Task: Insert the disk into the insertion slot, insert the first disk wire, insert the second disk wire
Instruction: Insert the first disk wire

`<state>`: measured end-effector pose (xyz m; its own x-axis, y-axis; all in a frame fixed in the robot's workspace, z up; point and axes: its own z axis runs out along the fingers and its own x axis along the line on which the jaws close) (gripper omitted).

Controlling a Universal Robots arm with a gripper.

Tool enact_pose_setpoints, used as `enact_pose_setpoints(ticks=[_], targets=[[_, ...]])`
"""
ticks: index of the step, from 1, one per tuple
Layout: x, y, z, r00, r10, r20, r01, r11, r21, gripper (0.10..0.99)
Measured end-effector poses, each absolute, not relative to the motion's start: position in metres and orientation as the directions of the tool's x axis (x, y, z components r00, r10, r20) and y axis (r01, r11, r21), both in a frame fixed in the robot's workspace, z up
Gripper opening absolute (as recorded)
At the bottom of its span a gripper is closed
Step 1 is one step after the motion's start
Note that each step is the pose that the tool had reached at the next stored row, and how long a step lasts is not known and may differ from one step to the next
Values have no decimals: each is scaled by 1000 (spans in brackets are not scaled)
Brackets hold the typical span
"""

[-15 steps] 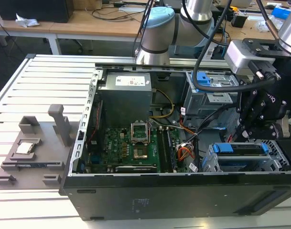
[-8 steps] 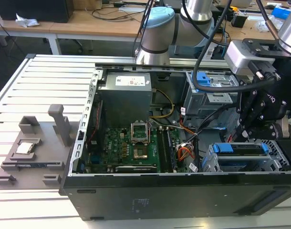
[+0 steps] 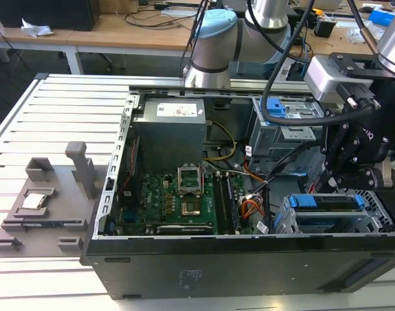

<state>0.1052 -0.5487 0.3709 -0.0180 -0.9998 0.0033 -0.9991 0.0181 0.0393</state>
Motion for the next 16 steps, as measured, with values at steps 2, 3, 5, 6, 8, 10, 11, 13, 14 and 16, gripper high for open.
enact_pose_setpoints(ticks=[2, 3, 5, 6, 8, 10, 11, 13, 14, 16], targets=[[105, -549, 370, -18, -1000, 3, -999, 18, 39, 106], [106, -549, 370, -18, -1000, 3, -999, 18, 39, 106], [108, -549, 369, -18, -1000, 3, -999, 18, 39, 106], [109, -548, 369, -18, -1000, 3, -999, 18, 39, 106], [113, -546, 369, -18, -1000, 3, -999, 18, 39, 106], [124, -540, 368, -18, -1000, 3, -999, 18, 39, 106], [128, -537, 367, -18, -1000, 4, -999, 18, 39, 106], [131, -534, 366, -18, -1000, 4, -999, 18, 39, 106], [133, -533, 366, -18, -1000, 4, -999, 18, 39, 106], [137, -530, 365, -18, -1000, 4, -999, 18, 39, 106]])
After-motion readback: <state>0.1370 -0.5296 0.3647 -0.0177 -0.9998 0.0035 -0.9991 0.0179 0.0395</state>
